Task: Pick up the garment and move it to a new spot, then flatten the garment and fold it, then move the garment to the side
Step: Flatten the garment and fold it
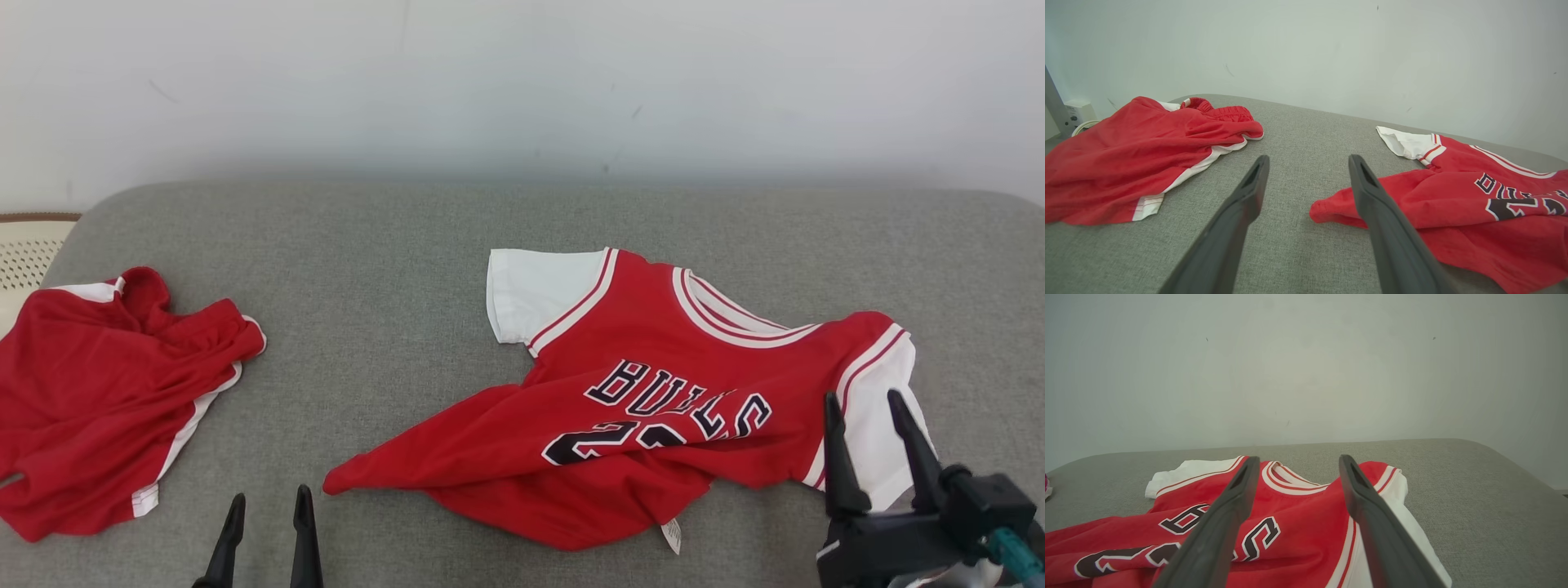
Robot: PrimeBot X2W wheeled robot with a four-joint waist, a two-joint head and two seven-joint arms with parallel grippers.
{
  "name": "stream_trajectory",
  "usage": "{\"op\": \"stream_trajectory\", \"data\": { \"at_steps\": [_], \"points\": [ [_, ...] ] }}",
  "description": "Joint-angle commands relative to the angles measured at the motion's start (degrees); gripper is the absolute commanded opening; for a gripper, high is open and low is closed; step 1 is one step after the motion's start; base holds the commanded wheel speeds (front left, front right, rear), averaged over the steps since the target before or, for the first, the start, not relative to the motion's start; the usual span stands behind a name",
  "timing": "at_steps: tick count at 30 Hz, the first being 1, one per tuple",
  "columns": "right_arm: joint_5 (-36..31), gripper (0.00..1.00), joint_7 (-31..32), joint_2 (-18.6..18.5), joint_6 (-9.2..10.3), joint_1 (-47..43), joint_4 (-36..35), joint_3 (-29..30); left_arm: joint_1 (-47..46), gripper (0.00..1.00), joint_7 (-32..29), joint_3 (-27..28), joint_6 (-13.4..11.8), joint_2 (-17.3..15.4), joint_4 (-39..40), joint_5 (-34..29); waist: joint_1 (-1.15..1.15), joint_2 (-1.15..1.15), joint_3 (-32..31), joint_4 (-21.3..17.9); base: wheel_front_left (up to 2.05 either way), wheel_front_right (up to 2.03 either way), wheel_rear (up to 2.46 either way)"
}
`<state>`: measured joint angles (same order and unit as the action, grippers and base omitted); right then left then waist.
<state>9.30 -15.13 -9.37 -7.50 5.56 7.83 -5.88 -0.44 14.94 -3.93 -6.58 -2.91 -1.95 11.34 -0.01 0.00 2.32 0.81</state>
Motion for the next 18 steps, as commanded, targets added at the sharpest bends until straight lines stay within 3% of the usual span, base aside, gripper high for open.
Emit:
{"op": "stream_trajectory", "data": {
  "at_steps": [1, 6, 10, 18],
  "points": [
    [-0.17, 1.0, -0.12, 0.32, 0.01, -0.77, -0.41, -0.03, 0.87, 1.0, 0.31, 0.25, 0.25, 0.01, -0.31, -0.46, 0.01, 0.0, -0.39, -0.11, 0.0, 0.0, 0.0],
    [-0.87, 1.0, -0.12, 1.71, 0.01, -2.88, -1.33, -0.45, 1.39, 1.0, 0.31, 0.19, 0.93, 0.01, -0.95, -0.88, 0.01, 0.0, -0.89, -0.67, 0.0, 0.0, 0.0],
    [-1.06, 1.0, -0.12, 2.0, 0.01, -2.78, -1.56, -0.8, 0.83, 1.0, 0.31, -0.49, 2.96, -0.12, -2.86, -1.19, 0.01, 0.0, -0.96, -1.15, 0.0, 0.0, 0.0],
    [-0.77, 1.0, -0.11, 1.79, 0.01, -1.66, -0.89, -1.75, -4.05, 1.0, 0.31, -2.1, 7.0, -3.6, -11.87, -2.57, 0.01, 0.0, 0.05, -2.74, 0.0, 0.0, 0.0]
  ]
}}
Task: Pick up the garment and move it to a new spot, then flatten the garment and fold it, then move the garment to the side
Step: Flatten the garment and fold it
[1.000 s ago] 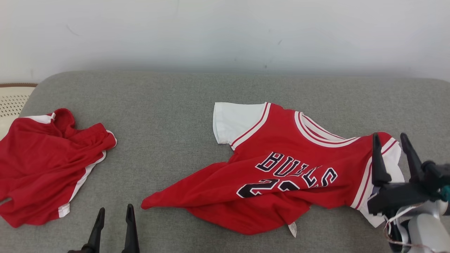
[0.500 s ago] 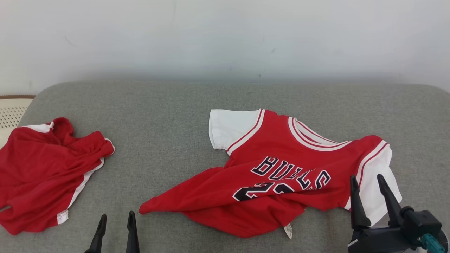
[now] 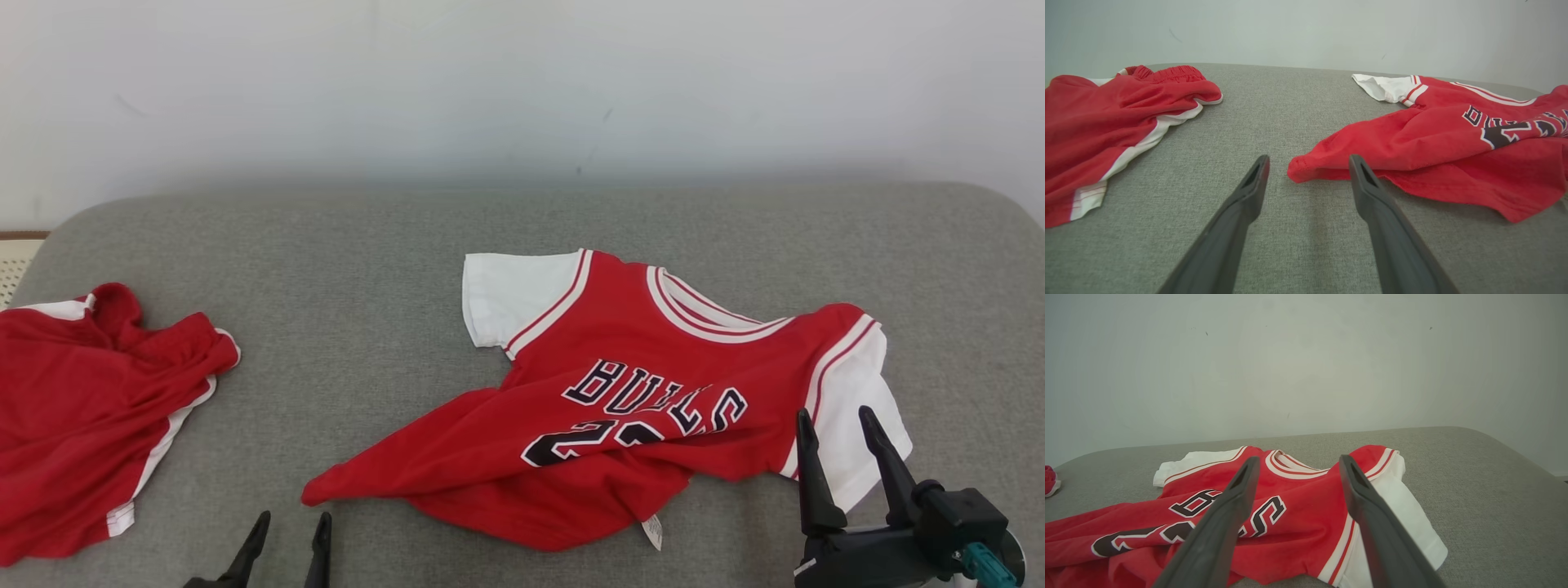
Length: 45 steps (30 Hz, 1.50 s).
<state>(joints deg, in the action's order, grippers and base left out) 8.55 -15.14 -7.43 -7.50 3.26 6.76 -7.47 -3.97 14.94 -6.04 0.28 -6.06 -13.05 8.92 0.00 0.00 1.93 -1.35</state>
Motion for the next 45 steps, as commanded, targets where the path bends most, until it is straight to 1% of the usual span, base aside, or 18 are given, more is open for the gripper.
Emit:
{"op": "stream_trajectory", "data": {
  "at_steps": [1, 7, 12, 16, 17, 18, 19, 20, 25, 28, 33, 36, 41, 45],
  "points": [
    [0.06, 1.0, -0.11, -0.16, 0.01, 0.75, 0.24, -0.24, -1.31, 1.0, 0.31, 0.06, 0.54, -0.76, -1.91, -0.17, 0.0, 0.0, 0.65, -0.82, 0.0, 0.0, 0.0],
    [0.47, 1.0, -0.11, -0.18, 0.01, 1.88, 0.78, -0.62, -5.6, 1.0, 0.31, 0.55, 1.65, -2.4, -9.01, -0.17, 0.0, 0.0, 2.32, -2.93, 0.0, 0.0, 0.0],
    [0.6, 1.0, -0.1, -0.29, 0.01, 2.62, 1.21, -0.57, -8.5, 1.0, 0.31, 0.99, 2.13, -2.69, -13.65, -0.42, 0.0, 0.0, 3.68, -4.55, 0.0, 0.0, 0.0],
    [0.85, 1.0, -0.11, -0.32, 0.01, 3.33, 1.45, -0.96, -10.58, 1.0, 0.32, 1.09, 3.08, -2.8, -16.29, -0.51, 0.0, 0.0, 4.46, -5.62, 0.0, 0.0, 0.0],
    [0.92, 1.0, -0.1, -0.37, 0.01, 3.24, 1.52, -0.94, -11.02, 0.93, 0.31, 1.16, 3.13, -2.7, -16.72, -0.55, 0.0, 0.0, 4.6, -5.75, 0.0, 0.0, 0.0],
    [0.96, 1.0, -0.11, -0.4, 0.01, 3.36, 1.51, -0.95, -11.47, 0.35, 0.31, 1.17, 3.24, -2.62, -16.93, -0.79, 0.0, 0.0, 4.73, -5.87, 0.0, 0.0, 0.0],
    [0.99, 1.0, -0.11, -0.43, 0.01, 3.51, 1.42, -0.89, -11.94, 0.11, 0.31, 1.17, 3.41, -2.56, -16.45, -1.0, 0.0, 0.0, 4.87, -5.93, 0.0, 0.0, 0.0],
    [1.0, 1.0, -0.11, -0.43, 0.01, 3.6, 1.38, -0.77, -12.36, 0.0, 0.32, 1.32, 3.58, -2.56, -15.92, -1.03, 0.0, 0.0, 4.99, -5.95, 0.0, 0.0, 0.0],
    [0.96, 1.0, -0.11, -0.44, 0.01, 3.55, 1.19, -0.25, -13.53, 0.0, 0.31, 1.09, 4.06, -2.41, -13.08, -2.2, 0.0, 0.0, 5.45, -5.44, 0.0, 0.0, 0.0],
    [1.03, 1.0, -0.11, -0.26, 0.01, 3.61, 1.2, -0.12, -15.44, 0.0, 0.31, 0.62, 4.51, -3.02, -10.79, -3.3, 0.0, 0.0, 5.64, -4.73, 0.0, 0.0, 0.0],
    [1.07, 1.0, -0.11, 0.12, 0.01, 4.36, 1.86, 0.0, -21.51, 0.0, 0.31, -2.06, 5.71, -6.25, -8.08, -5.71, 0.0, 0.0, 5.15, -3.85, 0.0, 0.0, 0.0],
    [1.19, 1.0, -0.1, 0.4, 0.01, 4.54, 2.24, 0.14, -26.01, 0.0, -1.43, -4.0, 6.4, -8.37, -5.96, -6.59, 0.0, 0.0, 4.75, -3.84, 0.0, 0.0, 0.0],
    [1.45, 1.0, -0.11, 1.17, 0.01, 5.22, 2.63, 0.26, -31.38, 0.0, -5.72, -7.03, 6.98, -11.94, -2.67, -6.18, 0.0, 0.0, 4.36, -5.04, 0.0, 0.0, 0.0],
    [1.52, 1.0, -0.11, 1.65, 0.01, 5.14, 2.94, 0.48, -33.03, 0.0, -7.76, -8.05, 7.0, -13.93, -1.11, -4.62, 0.0, 0.0, 4.33, -6.27, 0.0, 0.0, 0.0]
  ]
}}
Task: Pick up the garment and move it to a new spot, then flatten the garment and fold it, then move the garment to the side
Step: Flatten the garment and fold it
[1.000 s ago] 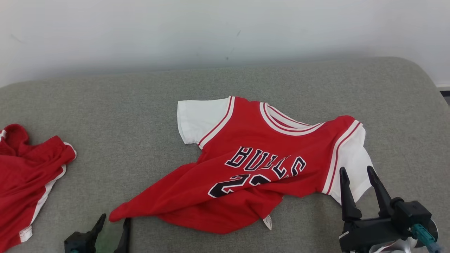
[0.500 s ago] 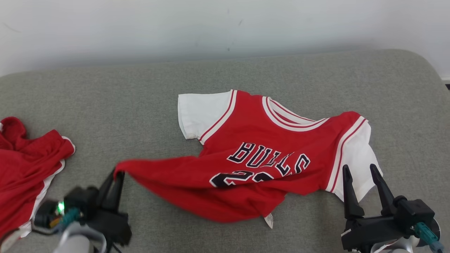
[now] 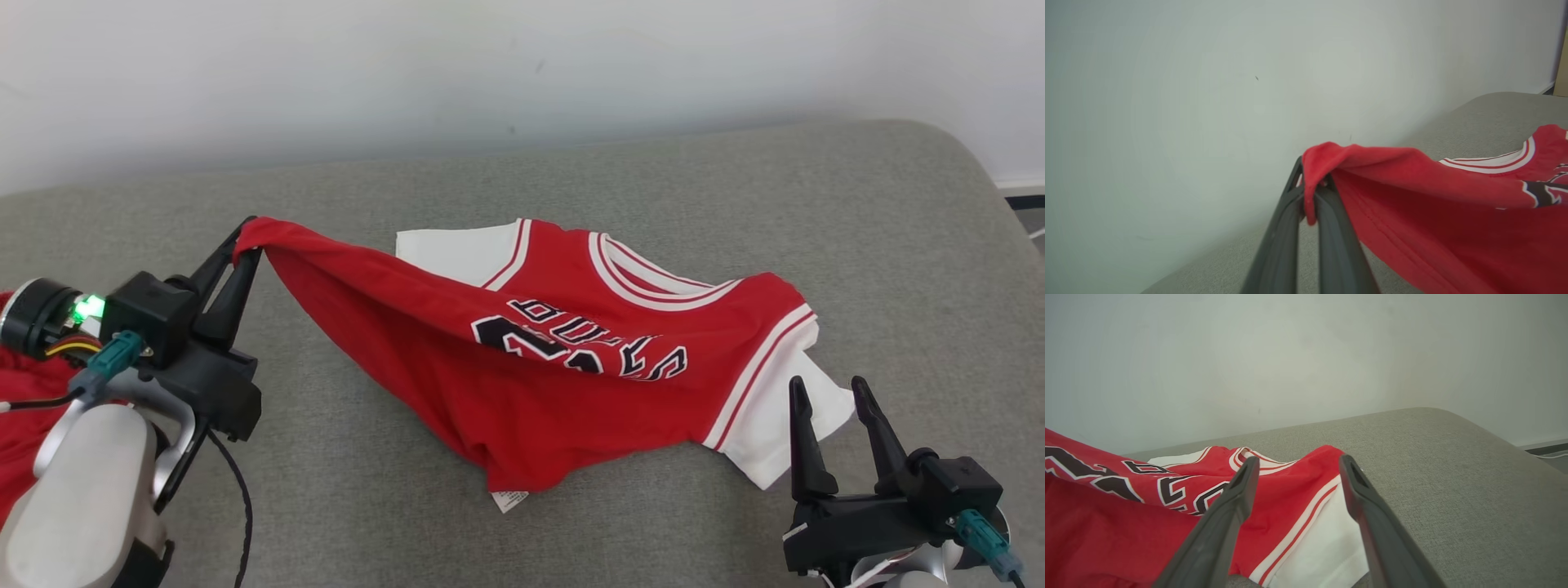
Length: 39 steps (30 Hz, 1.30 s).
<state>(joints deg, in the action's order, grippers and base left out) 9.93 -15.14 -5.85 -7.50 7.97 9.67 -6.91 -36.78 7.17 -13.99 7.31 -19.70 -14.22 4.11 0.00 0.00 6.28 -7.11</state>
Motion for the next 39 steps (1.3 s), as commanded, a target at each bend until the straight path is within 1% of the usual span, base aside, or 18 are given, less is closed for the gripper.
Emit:
{"op": "stream_trajectory", "data": {
  "at_steps": [1, 5, 8, 9, 10, 11, 12, 18, 23, 24, 29, 32, 36, 39],
  "points": [
    [0.12, 1.0, -0.11, 0.18, 0.01, 0.52, 0.06, 0.04, -0.49, 0.0, -0.53, -0.36, -0.01, -0.69, 0.36, 0.37, 0.0, 0.0, 0.06, -0.79, 0.0, 0.0, 0.0],
    [0.15, 1.0, -0.11, 0.47, 0.01, 0.95, 0.15, 0.22, -1.25, 0.0, -1.14, -0.79, -0.03, -1.49, 0.37, 1.56, 0.0, 0.0, 0.52, -1.91, 0.0, 0.0, 0.0],
    [0.01, 1.0, -0.1, 0.65, 0.01, 1.28, 0.36, 0.2, -1.14, 0.0, -1.4, -1.13, -0.02, -1.73, -1.52, 2.35, 0.0, 0.0, 0.92, -2.41, 0.0, 0.0, 0.0],
    [-0.03, 1.0, -0.11, 0.72, 0.01, 1.43, 0.44, 0.17, -1.17, 0.05, -0.74, -0.85, -0.02, -1.48, -2.27, 2.88, 0.0, 0.0, 1.06, -2.52, 0.0, 0.0, 0.0],
    [-0.05, 1.0, -0.1, 0.77, 0.01, 1.58, 0.51, 0.09, -1.01, 0.8, -0.54, -0.57, -0.11, -1.42, -3.49, 3.01, 0.0, 0.0, 1.19, -2.6, 0.0, 0.0, 0.0],
    [-0.03, 1.0, -0.1, 0.8, 0.01, 1.65, 0.61, 0.01, -0.61, 1.0, -0.25, -0.54, -0.3, -1.63, -4.8, 2.96, 0.0, 0.0, 1.29, -2.66, 0.0, 0.0, 0.0],
    [-0.02, 1.0, -0.1, 0.81, 0.01, 1.66, 0.76, 0.05, 0.46, 1.0, 0.65, -0.21, -0.83, -1.15, -7.05, 3.68, 0.0, 0.0, 1.4, -2.52, 0.0, 0.0, 0.0],
    [-0.42, 1.0, -0.1, 0.19, 0.01, 1.56, 1.15, 0.45, 3.8, 1.0, 3.3, 0.27, -1.61, -0.39, -13.06, 5.55, 0.0, 0.0, 1.39, -0.53, 0.0, 0.0, 0.0],
    [-0.42, 1.0, -0.1, -0.06, 0.01, 1.35, 1.15, 0.52, 6.58, 1.0, 5.63, 0.88, -2.57, 0.86, -14.43, 6.5, 0.0, 0.0, 1.17, 1.16, 0.0, 0.0, 0.0],
    [-0.44, 1.0, -0.1, -0.12, 0.01, 1.21, 1.21, 0.39, 7.43, 1.0, 6.16, 1.21, -3.23, 1.19, -14.34, 6.83, 0.0, 0.0, 1.06, 1.48, 0.0, 0.0, 0.0],
    [-0.48, 1.0, -0.1, -0.52, 0.01, -0.29, 1.54, 0.46, 12.28, 1.0, 7.72, 2.05, -6.18, 4.51, -9.73, 7.9, 0.0, 0.0, -0.43, 3.27, 0.0, 0.0, 0.0],
    [-0.63, 1.0, -0.11, -0.61, 0.01, -0.74, 1.59, 0.22, 15.85, 1.0, 8.03, 1.63, -7.46, 7.05, -6.19, 8.09, 0.0, 0.0, -1.18, 3.96, 0.0, 0.0, 0.0],
    [-0.5, 1.0, -0.11, -0.94, 0.01, -0.98, 1.53, -0.1, 19.5, 1.0, 8.03, 0.69, -7.92, 9.69, -2.73, 8.11, 0.0, 0.0, -1.51, 4.35, 0.0, 0.0, 0.0],
    [-0.29, 1.0, -0.1, -1.25, 0.01, -0.81, 1.53, -0.35, 21.56, 1.0, 8.05, -0.74, -7.4, 11.52, -1.24, 7.58, 0.0, 0.0, -1.44, 4.34, 0.0, 0.0, 0.0]
  ]
}}
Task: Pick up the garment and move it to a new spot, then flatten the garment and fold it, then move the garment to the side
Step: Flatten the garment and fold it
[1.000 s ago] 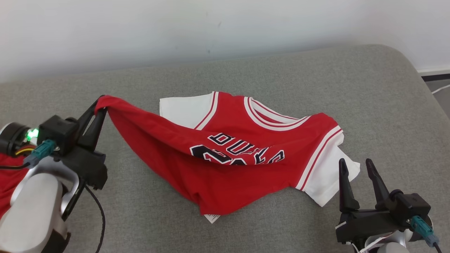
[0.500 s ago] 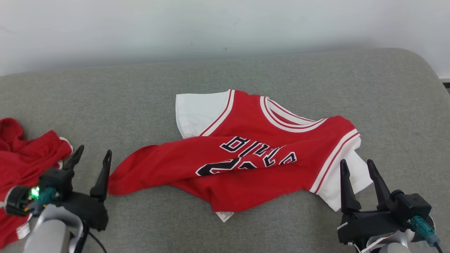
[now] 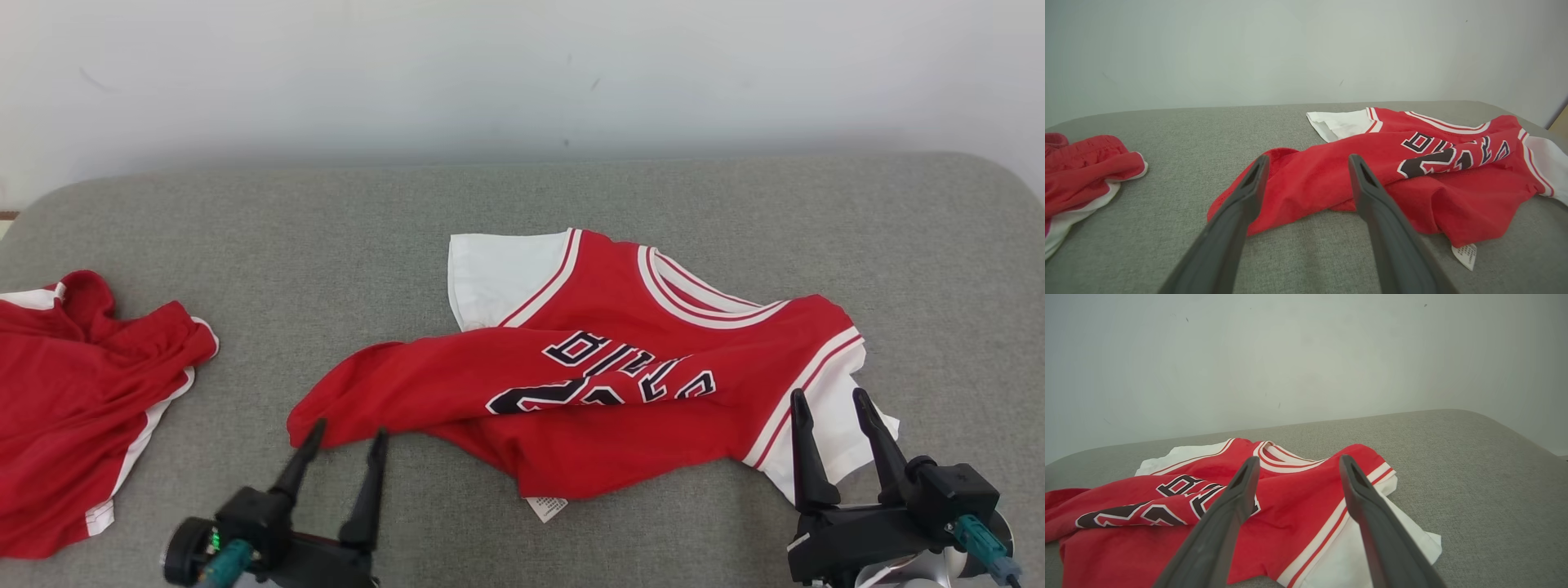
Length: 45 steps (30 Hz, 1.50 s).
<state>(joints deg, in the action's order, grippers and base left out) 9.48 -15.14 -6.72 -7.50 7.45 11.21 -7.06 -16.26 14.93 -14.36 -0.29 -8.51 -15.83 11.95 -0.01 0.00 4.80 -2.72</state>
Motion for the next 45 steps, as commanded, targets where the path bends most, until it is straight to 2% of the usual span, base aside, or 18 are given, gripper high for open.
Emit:
{"op": "stream_trajectory", "data": {
  "at_steps": [1, 10, 17, 33, 34, 35, 40, 45],
  "points": [
    [0.22, 1.0, -0.1, -0.46, 0.01, -0.21, -0.01, -0.31, 1.53, 1.0, 0.3, -0.79, 0.54, 0.79, 0.41, -0.29, 0.01, 0.0, 0.06, -0.17, 0.0, 0.0, 0.0],
    [0.6, 1.0, -0.11, -0.93, 0.02, 0.91, -0.14, -0.43, 2.44, 1.0, 0.3, -5.27, 2.64, 4.12, -1.44, -1.36, 0.01, 0.0, 1.45, -2.51, 0.0, 0.0, 0.0],
    [0.54, 1.0, -0.11, -0.53, 0.02, 1.53, -0.25, -0.52, 0.51, 1.0, 0.31, -9.26, 3.52, 5.09, -4.98, -2.38, 0.01, 0.0, 3.17, -4.98, 0.0, 0.0, 0.0],
    [1.05, 1.0, -0.1, -0.07, 0.02, 2.88, -0.09, -0.28, -2.98, 1.0, 0.31, -11.52, 2.71, 5.55, -12.02, -3.36, 0.01, 0.0, 4.65, -8.75, 0.0, 0.0, 0.0],
    [0.95, 1.0, -0.1, -0.03, 0.02, 2.89, -0.08, -0.3, -3.16, 0.46, 0.31, -11.39, 2.52, 5.56, -12.45, -3.32, 0.01, 0.0, 4.61, -8.85, 0.0, 0.0, 0.0],
    [0.86, 1.0, -0.1, 0.04, 0.02, 2.89, -0.07, -0.33, -3.41, 0.0, 0.31, -11.27, 2.33, 5.57, -12.81, -3.35, 0.01, 0.0, 4.55, -8.92, 0.0, 0.0, 0.0],
    [0.53, 1.0, -0.11, 0.12, 0.02, 2.22, -0.14, 0.22, -3.64, 0.0, 0.31, -9.97, 0.68, 5.58, -12.02, -4.46, 0.01, 0.0, 3.94, -8.4, 0.0, 0.0, 0.0],
    [0.64, 1.0, -0.11, 0.34, 0.02, 1.19, -0.12, 0.75, -1.59, 0.0, 0.32, -9.44, 0.04, 5.02, -6.85, -5.94, 0.01, 0.0, 3.26, -6.05, 0.0, 0.0, 0.0]
  ]
}}
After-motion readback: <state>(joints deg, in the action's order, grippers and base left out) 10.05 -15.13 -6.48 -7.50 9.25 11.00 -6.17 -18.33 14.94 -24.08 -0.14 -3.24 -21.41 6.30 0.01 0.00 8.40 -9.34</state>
